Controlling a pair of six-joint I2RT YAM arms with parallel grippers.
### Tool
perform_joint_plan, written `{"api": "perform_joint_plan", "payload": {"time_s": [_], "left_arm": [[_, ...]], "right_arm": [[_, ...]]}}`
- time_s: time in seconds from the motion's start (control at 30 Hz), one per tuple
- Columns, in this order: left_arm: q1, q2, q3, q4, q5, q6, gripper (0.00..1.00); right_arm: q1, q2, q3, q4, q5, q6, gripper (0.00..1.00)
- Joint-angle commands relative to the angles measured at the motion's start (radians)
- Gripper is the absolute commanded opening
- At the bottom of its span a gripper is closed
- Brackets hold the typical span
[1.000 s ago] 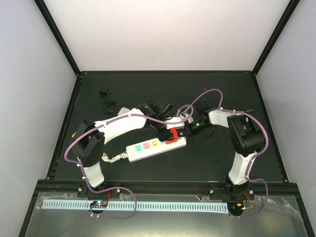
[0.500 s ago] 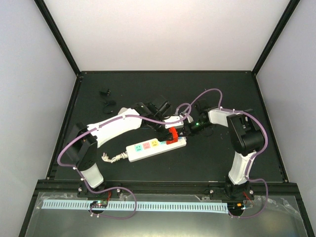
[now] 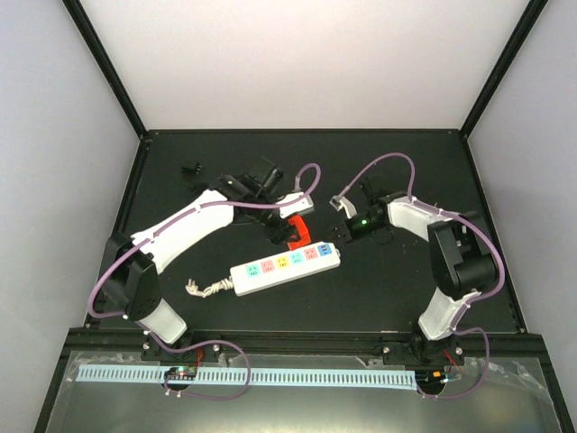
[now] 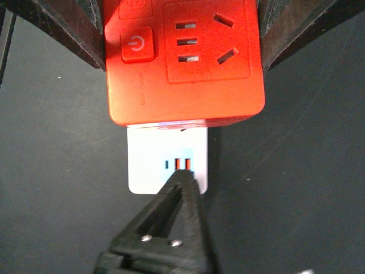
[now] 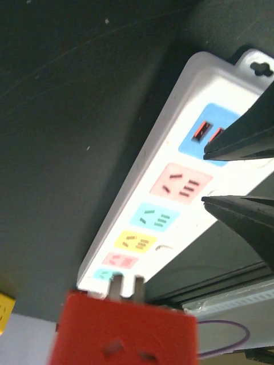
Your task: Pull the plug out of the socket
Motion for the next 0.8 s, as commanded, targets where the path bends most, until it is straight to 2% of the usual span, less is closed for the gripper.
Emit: {"api": "perform_joint_plan", "payload": {"time_s": [0.0, 0.4, 0.77], "left_arm": [[0.082, -0.027, 0.003, -0.013, 0.095, -0.035, 0.29], [0.348, 0.158, 0.1, -0.022, 0.301, -0.048, 0.3], [0.424, 0.327, 0.164, 0.016, 0.348, -0.057, 0.31]], "right_arm": [[-0.002, -0.089, 0.018, -0.005, -0.055, -0.035, 0.22], [-0.005, -0.223, 0.043, -0.059, -0.01, -0.077, 0.24], [-0.014, -0.299, -0.014, -0.04, 0.001, -0.071, 0.25]]}}
